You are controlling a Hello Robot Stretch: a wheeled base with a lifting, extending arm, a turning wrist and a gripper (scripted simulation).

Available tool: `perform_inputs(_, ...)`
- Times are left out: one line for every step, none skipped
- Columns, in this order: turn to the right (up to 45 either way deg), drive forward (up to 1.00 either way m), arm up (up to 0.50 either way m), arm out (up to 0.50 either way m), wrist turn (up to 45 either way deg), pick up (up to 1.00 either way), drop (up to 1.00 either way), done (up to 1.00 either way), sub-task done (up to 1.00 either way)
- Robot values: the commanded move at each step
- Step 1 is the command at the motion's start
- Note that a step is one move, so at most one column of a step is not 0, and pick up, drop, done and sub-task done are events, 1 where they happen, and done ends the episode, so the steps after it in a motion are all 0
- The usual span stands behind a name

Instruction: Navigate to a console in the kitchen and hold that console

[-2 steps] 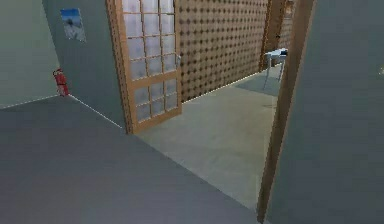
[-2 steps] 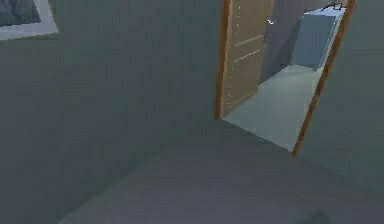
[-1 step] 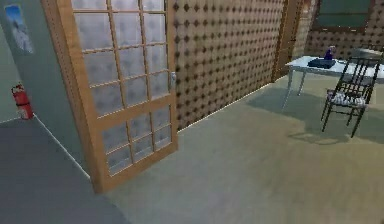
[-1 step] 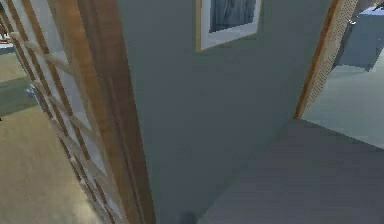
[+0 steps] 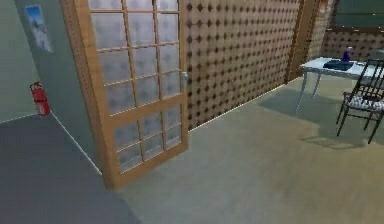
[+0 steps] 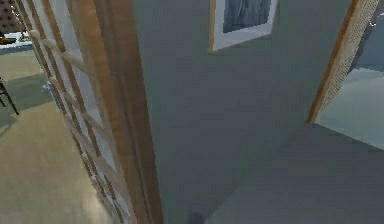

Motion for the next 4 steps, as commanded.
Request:
perform_inputs(0.0,0.05,0.00,0.00,0.0,0.00,0.00,0.00,0.00)
perform_inputs(-39.0,0.00,0.00,0.00,0.0,0.00,0.00,0.00,0.00)
perform_inputs(0.0,0.30,0.00,0.00,0.0,0.00,0.00,0.00,0.00)
perform_inputs(45.0,0.00,0.00,0.00,0.0,0.00,0.00,0.00,0.00)
